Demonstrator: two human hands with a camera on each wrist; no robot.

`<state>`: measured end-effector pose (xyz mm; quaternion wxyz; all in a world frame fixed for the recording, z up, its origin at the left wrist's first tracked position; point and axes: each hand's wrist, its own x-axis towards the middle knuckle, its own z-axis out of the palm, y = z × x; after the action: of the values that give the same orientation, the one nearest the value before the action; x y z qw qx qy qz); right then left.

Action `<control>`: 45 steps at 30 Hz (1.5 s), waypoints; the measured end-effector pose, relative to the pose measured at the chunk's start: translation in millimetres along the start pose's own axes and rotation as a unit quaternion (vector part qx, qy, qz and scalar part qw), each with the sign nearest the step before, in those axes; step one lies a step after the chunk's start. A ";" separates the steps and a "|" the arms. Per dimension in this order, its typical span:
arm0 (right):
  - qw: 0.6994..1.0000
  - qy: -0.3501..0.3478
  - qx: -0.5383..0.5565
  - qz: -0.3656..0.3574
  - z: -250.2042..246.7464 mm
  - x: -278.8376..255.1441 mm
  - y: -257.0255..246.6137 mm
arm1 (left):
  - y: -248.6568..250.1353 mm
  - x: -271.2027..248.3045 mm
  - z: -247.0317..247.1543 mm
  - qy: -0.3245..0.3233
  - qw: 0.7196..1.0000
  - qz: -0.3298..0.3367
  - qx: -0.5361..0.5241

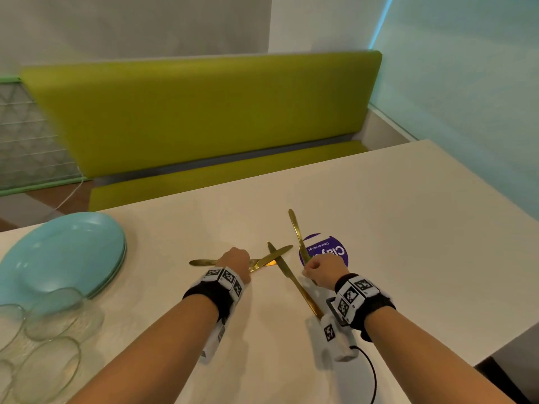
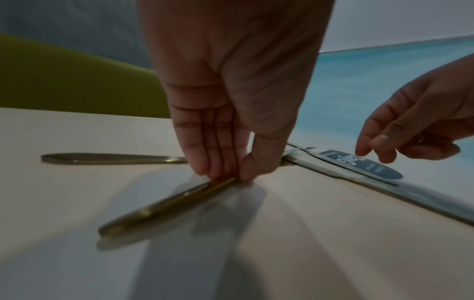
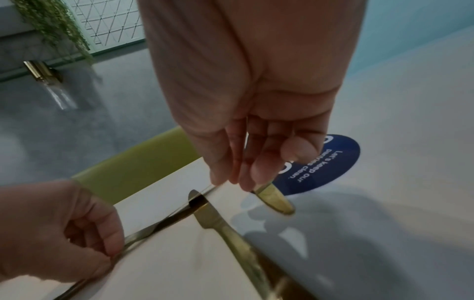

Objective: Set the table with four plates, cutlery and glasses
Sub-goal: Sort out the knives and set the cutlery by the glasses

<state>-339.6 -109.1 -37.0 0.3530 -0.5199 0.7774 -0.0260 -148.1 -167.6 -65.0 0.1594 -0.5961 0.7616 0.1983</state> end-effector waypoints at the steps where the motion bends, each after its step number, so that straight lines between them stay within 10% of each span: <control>1: 1.000 0.000 -0.002 -0.002 1.2 0.9 -2.0 | 0.9 -1.1 0.4 0.001 1.000 -0.004 -0.006; 10: 0.996 0.005 -0.082 0.016 20.4 12.1 -12.9 | -1.9 1.6 -7.4 0.030 0.982 -0.024 -0.186; 18: 0.987 0.008 -0.158 0.036 30.9 12.4 -16.8 | -2.1 0.1 -11.9 0.039 0.864 -0.057 -0.499; 30: 0.983 0.030 -0.175 0.041 29.8 7.0 -20.4 | 0.8 -8.2 -10.9 0.044 0.802 -0.070 -0.591; 45: 0.958 -0.048 0.280 -0.035 4.6 1.1 -51.6 | 19.5 -30.8 -20.6 -0.069 0.716 -0.027 -0.694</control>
<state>-296.4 -132.2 -20.0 0.5198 -0.4276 0.7028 -0.2301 -159.9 -147.6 -30.1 -0.2417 -0.5441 0.3805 0.7076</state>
